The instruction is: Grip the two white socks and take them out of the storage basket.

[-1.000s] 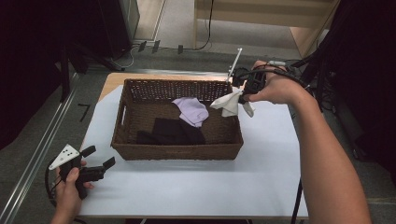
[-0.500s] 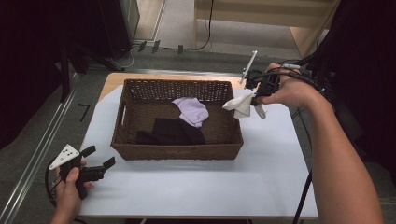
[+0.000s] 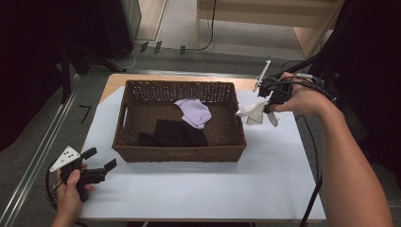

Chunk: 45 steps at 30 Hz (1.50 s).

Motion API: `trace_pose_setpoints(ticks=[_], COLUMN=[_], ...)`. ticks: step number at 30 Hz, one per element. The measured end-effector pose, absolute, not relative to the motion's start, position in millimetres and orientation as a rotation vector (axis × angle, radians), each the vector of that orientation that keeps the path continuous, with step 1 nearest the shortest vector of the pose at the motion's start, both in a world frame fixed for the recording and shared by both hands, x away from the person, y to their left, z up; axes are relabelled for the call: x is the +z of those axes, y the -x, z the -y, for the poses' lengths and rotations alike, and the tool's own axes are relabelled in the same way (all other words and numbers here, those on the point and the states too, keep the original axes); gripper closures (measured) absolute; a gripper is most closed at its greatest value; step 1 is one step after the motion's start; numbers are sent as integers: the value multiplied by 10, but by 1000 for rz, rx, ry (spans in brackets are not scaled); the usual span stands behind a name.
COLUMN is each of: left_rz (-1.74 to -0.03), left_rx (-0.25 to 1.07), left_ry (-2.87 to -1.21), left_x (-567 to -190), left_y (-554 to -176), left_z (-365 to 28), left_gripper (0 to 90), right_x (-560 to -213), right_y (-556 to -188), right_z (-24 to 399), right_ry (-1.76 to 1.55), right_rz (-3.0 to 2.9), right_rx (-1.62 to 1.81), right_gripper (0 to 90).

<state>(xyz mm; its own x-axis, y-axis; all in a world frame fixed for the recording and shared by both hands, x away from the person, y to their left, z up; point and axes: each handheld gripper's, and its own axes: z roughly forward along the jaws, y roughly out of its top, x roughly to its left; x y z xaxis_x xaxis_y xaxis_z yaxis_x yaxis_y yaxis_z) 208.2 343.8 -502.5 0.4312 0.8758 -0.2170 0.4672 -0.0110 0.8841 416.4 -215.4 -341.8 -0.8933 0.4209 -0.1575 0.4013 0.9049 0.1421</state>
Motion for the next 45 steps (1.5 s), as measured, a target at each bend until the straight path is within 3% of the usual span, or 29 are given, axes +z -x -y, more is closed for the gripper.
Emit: trace_pose_setpoints(ticks=[31, 37, 38, 40, 45], left_rz=[-1190, -1189, -1189, -1189, -1188], left_rx=[494, 494, 494, 494, 494], left_ry=[-1649, -1649, -1649, -1649, -1648], left_x=[-5024, -5024, -5024, -5024, -5025], left_y=[-2081, -2081, -2081, -2080, -2081], left_z=[-3440, -3441, -3440, -3440, -3440], left_gripper=[1, 0, 1, 1, 1], right_x=[-4289, -4366, -4372, -4364, -4377], right_y=[-4140, -4110, -4084, -4054, -3960], right_z=[2450, 2527, 2563, 2589, 2668], right_ry=[-695, -708, -733, -750, -769], right_rz=[-2951, -2944, -2932, -2923, -2886], right_rx=[43, 46, 84, 120, 185], right_gripper=[803, 670, 562, 495, 441])
